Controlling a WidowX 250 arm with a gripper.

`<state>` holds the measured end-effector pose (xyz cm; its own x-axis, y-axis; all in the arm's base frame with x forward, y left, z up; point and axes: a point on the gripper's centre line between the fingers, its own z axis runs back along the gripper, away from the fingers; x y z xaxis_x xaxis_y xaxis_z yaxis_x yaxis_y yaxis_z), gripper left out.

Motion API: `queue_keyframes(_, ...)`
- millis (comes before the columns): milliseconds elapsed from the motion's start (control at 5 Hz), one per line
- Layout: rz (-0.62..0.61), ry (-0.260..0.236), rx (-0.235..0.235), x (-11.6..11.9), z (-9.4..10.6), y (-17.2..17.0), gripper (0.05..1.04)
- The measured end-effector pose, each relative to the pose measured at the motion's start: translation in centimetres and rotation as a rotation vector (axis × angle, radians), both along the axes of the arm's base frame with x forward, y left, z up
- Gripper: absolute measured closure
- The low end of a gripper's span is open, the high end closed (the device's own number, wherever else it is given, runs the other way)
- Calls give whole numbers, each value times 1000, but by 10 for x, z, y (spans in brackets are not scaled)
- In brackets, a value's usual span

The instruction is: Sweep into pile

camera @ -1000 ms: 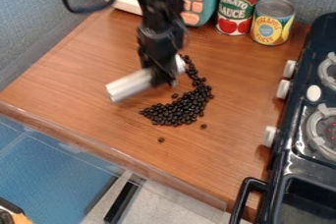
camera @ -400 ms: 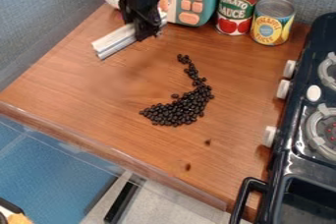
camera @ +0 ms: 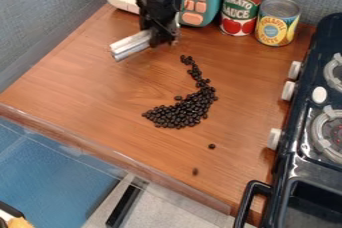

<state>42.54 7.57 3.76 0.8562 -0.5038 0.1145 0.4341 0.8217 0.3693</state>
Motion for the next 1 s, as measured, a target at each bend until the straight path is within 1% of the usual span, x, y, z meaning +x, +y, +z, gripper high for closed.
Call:
queue_keyframes(200,-34,11,38,11,-16,1,698)
queue_keyframes(400,-74,-28,61,16,-18,-1,698)
queue_keyframes(600,-114,-30,47,14,-21,-6,698)
queue_keyframes(800,-157,-15,-2,5,-22,-9,698)
queue_keyframes(1000,-170,15,-45,-6,-20,-17,698)
